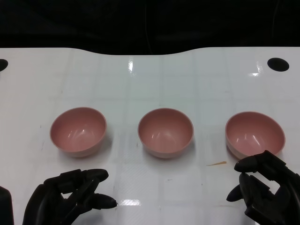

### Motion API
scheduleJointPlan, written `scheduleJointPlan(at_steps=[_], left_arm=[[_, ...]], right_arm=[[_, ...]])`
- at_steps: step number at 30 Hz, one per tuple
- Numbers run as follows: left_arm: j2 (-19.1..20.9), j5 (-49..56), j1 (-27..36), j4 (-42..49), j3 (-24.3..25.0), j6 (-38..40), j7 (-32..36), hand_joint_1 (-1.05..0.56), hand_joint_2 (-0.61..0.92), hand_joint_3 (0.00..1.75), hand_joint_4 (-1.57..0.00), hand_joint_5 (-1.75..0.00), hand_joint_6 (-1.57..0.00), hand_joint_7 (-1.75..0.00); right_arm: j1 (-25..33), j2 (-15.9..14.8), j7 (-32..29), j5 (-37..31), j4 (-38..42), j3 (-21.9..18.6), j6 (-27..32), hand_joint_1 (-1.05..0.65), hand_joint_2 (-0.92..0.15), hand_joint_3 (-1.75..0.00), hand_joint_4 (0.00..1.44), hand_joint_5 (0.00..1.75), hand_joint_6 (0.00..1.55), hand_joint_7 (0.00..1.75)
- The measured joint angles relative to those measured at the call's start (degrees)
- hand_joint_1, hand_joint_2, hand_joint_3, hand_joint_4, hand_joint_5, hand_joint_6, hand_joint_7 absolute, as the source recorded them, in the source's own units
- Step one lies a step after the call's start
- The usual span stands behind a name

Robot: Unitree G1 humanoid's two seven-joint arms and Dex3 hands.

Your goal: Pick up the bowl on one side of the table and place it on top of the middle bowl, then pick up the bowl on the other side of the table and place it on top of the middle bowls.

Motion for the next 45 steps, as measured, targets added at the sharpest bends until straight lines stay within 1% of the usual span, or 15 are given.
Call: scheduleJointPlan(at_steps=[13,17,20,22,26,29,33,34,36,39,42,45], left_arm=[[0.00,0.13,-0.14,0.39,0.07,-0.53,0.00,-0.55,0.92,0.12,-1.04,-0.86,-1.34,-0.06],[0.00,0.15,-0.24,1.00,0.06,-0.96,0.00,-0.55,0.92,0.13,-1.03,-0.86,-1.33,-0.06],[0.00,0.16,-0.31,1.15,0.02,-1.37,0.00,-0.55,0.92,0.14,-1.02,-0.86,-1.33,-0.06],[0.00,0.15,-0.31,1.17,0.01,-1.41,-0.01,-0.54,0.92,0.14,-1.02,-0.86,-1.33,-0.05],[0.01,0.15,-0.31,1.17,-0.01,-1.41,-0.01,-0.55,0.92,0.14,-1.02,-0.86,-1.33,-0.05],[0.01,0.15,-0.31,1.17,-0.09,-1.41,-0.01,-0.54,0.92,0.13,-1.02,-0.87,-1.33,-0.06],[0.01,0.14,-0.28,1.13,-0.12,-1.41,-0.01,-0.54,0.92,0.13,-1.02,-0.87,-1.33,-0.06],[0.01,0.14,-0.26,1.11,-0.13,-1.41,-0.01,-0.54,0.92,0.14,-1.01,-0.87,-1.33,-0.06],[0.00,0.12,-0.20,0.96,-0.17,-1.40,-0.01,-0.54,0.92,0.12,-1.02,-0.87,-1.33,-0.06],[-0.01,0.10,-0.18,0.83,-0.24,-1.39,-0.01,-0.53,0.92,0.12,-1.02,-0.87,-1.32,-0.06],[-0.02,0.09,-0.14,0.82,-0.27,-1.39,-0.01,-0.54,0.92,0.12,-1.01,-0.87,-1.32,-0.06],[-0.04,0.01,0.09,0.81,-0.27,-1.40,-0.12,-0.54,0.92,0.14,-1.00,-0.87,-1.32,-0.06]], right_arm=[[-0.06,0.00,0.11,-0.04,0.22,0.00,-0.24,-0.14,-0.66,-0.93,0.59,1.60,0.53,1.47],[-0.22,-0.16,0.17,-1.49,0.47,0.23,-2.28,-0.12,-0.63,-0.94,0.53,1.54,0.49,1.36],[-0.39,-0.47,0.22,-3.66,0.87,0.78,-5.11,-0.11,-0.62,-0.97,0.48,1.51,0.45,1.27],[-0.52,-1.07,0.25,-5.67,1.57,1.06,-7.41,-0.12,-0.59,-0.96,0.47,1.46,0.43,1.18],[-0.60,-2.57,0.09,-9.74,2.77,1.20,-11.58,-0.13,-0.61,-0.87,0.47,1.39,0.42,1.07],[-0.65,-3.61,-0.80,-14.66,3.73,1.65,-16.01,-0.15,-0.68,-0.67,0.49,1.26,0.42,0.94],[-0.63,-4.63,-1.62,-18.34,4.82,2.17,-20.41,-0.17,-0.73,-0.54,0.46,1.19,0.40,0.86],[-0.63,-4.64,-1.71,-18.65,4.92,2.26,-20.94,-0.17,-0.74,-0.52,0.46,1.19,0.40,0.85],[-0.63,-4.74,-2.13,-20.29,4.93,2.44,-21.37,-0.19,-0.75,-0.47,0.41,1.16,0.39,0.82],[-0.69,-5.39,-3.03,-23.42,4.66,2.55,-21.87,-0.22,-0.82,-0.31,0.39,1.10,0.41,0.73],[-0.77,-6.08,-3.60,-25.48,3.90,2.53,-22.28,-0.21,-0.84,-0.23,0.38,1.06,0.40,0.68],[-0.78,-6.82,-4.20,-27.75,2.48,2.52,-22.33,-0.22,-0.83,-0.18,0.36,1.02,0.38,0.64]])
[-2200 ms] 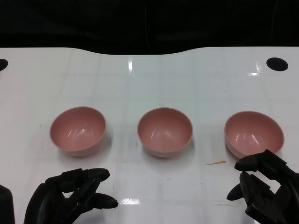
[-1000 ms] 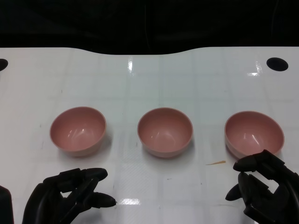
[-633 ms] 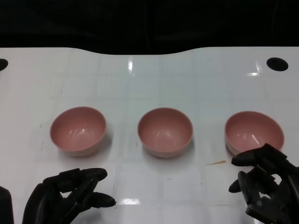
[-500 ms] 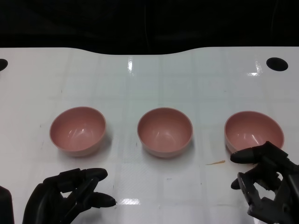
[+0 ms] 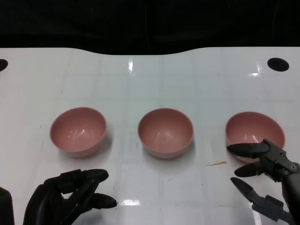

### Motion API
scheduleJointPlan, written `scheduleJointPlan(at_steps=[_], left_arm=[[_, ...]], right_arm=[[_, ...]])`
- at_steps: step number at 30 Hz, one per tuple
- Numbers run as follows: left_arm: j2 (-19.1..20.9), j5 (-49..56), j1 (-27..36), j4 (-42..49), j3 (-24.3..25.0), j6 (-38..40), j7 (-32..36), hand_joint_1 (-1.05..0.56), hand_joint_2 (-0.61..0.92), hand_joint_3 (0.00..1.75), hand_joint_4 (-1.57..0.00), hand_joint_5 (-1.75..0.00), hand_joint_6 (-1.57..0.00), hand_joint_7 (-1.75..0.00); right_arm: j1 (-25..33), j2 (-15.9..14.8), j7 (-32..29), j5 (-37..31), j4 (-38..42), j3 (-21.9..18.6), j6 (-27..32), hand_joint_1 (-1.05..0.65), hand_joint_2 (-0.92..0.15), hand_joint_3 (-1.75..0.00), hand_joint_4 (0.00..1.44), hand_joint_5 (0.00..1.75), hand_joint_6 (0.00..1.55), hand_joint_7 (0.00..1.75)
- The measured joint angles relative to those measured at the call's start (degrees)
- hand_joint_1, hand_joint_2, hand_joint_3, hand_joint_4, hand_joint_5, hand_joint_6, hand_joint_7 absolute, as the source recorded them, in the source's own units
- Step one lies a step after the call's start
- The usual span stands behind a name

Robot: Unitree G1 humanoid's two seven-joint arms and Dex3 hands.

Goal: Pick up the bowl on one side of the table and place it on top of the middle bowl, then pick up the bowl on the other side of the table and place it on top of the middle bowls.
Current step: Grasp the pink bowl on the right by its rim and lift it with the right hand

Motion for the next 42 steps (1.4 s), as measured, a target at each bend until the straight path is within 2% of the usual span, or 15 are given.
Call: scheduleJointPlan(at_steps=[7,12,19,25,32,37,42], left_arm=[[0.03,0.30,0.43,-0.35,-0.33,-0.30,-0.22,-0.55,0.92,0.14,-0.99,-0.92,-1.31,-0.06],[0.02,0.29,0.43,-0.42,-0.35,-0.32,-0.22,-0.54,0.92,0.16,-0.98,-0.94,-1.32,-0.07],[0.01,0.24,0.42,-0.57,-0.36,-0.19,-0.22,-0.54,0.92,0.13,-0.98,-0.95,-1.32,-0.08],[-0.01,0.21,0.42,-0.67,-0.35,-0.01,-0.21,-0.54,0.92,0.11,-0.99,-0.93,-1.32,-0.08],[-0.06,0.20,0.43,-0.97,-0.36,0.04,-0.20,-0.54,0.92,0.12,-0.99,-0.92,-1.31,-0.08],[-0.14,0.11,0.44,-1.08,-0.30,0.19,-0.19,-0.53,0.92,0.12,-0.99,-0.91,-1.31,-0.08],[-0.23,0.19,0.49,-1.19,-0.34,0.19,-0.09,-0.55,0.92,0.12,-1.01,-0.92,-1.31,-0.09]], right_arm=[[-0.64,-2.56,-0.69,-7.27,-1.68,-0.32,0.05,-0.22,-0.82,-0.11,0.31,0.99,0.33,0.60],[-2.45,-4.80,-2.26,-13.27,-1.85,-1.03,-0.04,-0.30,-0.83,-0.07,0.30,0.98,0.31,0.56],[-4.61,-6.20,-2.94,-21.77,-1.80,-0.94,2.27,-0.34,-0.82,-0.01,0.23,0.89,0.29,0.47],[-6.57,-7.82,-3.46,-30.51,-0.94,0.72,5.23,-0.38,-0.81,0.00,0.22,0.79,0.31,0.33],[-10.01,-9.55,-3.58,-40.15,0.75,3.27,9.71,-0.43,-0.80,0.00,0.19,0.75,0.34,0.26],[-12.79,-10.24,-2.08,-44.21,3.22,5.09,13.72,-0.48,-0.84,-0.01,0.18,0.68,0.38,0.17],[-15.98,-11.56,-1.77,-45.55,7.77,6.37,15.33,-0.50,-0.86,-0.01,0.20,0.64,0.41,0.13]])
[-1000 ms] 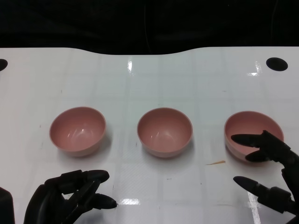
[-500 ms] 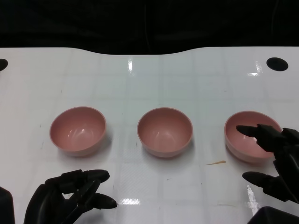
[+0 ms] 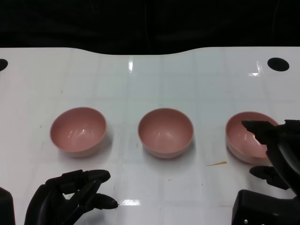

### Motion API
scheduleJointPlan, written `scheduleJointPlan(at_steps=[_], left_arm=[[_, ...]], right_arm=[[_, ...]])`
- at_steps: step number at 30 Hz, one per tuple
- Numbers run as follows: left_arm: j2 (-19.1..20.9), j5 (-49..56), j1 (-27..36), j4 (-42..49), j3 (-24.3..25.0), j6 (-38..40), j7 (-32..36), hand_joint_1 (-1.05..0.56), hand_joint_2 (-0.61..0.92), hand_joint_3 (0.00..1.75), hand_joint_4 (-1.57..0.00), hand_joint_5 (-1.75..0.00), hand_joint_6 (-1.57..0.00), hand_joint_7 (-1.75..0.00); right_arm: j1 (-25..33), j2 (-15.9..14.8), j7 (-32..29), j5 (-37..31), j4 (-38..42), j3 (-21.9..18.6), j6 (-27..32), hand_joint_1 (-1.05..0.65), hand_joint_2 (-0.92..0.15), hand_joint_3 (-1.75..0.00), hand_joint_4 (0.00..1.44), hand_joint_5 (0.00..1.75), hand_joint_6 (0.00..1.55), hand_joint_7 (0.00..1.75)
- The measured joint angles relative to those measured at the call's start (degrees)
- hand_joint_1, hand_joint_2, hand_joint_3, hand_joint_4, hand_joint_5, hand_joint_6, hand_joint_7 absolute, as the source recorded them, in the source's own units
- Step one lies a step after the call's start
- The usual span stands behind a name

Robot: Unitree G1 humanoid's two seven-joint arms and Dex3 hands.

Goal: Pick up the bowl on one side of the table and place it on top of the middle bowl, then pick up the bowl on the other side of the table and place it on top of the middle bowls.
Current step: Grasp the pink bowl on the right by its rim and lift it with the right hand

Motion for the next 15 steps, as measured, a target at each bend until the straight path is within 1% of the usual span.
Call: scheduleJointPlan(at_steps=[10,15], left_arm=[[-0.11,-0.08,0.07,-0.03,-0.01,0.11,0.15,-0.56,0.92,0.10,-1.01,-0.91,-1.31,-0.09],[-0.13,0.07,0.31,-0.38,-0.12,0.14,0.22,-0.56,0.92,0.13,-1.01,-0.90,-1.30,-0.09]], right_arm=[[-4.20,-1.39,-1.21,-0.09,7.59,2.93,0.85,-0.51,-0.85,0.00,0.24,0.57,0.43,0.08],[-5.73,-1.63,-1.75,0.02,10.57,4.13,1.85,-0.51,-0.85,0.00,0.29,0.49,0.45,0.04]])
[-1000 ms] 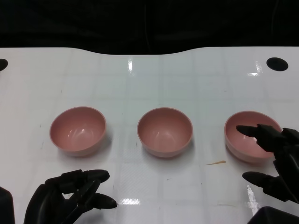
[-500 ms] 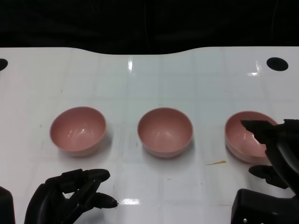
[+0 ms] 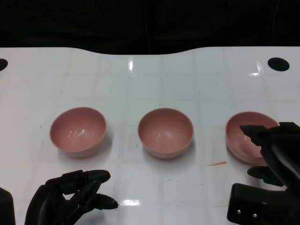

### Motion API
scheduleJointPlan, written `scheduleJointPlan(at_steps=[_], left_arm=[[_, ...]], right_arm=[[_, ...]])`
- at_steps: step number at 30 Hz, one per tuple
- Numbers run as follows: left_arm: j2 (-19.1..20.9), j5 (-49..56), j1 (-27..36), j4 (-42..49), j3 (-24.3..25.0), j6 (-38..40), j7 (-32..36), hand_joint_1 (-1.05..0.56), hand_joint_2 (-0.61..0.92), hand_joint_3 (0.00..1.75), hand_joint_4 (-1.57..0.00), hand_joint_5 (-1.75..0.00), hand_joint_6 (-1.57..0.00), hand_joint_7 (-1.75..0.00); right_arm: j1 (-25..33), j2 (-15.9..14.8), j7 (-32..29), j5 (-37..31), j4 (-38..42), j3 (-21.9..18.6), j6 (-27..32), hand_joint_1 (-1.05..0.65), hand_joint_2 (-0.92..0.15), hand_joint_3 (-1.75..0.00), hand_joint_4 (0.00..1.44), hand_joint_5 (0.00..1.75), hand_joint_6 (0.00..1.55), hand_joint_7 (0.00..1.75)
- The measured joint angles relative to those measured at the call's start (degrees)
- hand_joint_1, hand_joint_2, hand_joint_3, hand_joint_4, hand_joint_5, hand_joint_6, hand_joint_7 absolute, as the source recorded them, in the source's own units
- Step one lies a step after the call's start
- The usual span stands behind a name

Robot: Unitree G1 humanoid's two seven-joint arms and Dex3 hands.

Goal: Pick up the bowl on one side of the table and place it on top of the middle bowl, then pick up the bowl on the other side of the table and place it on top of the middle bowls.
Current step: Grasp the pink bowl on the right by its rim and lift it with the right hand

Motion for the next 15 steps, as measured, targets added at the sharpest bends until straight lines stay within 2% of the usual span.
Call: scheduleJointPlan(at_steps=[15], left_arm=[[-0.05,0.24,0.61,-0.99,-0.29,0.41,0.63,-0.54,0.92,0.10,-1.02,-0.89,-1.32,-0.10]], right_arm=[[-6.24,0.06,-0.42,1.25,8.44,4.10,4.01,-0.51,-0.88,0.00,0.36,0.36,0.46,0.01]])
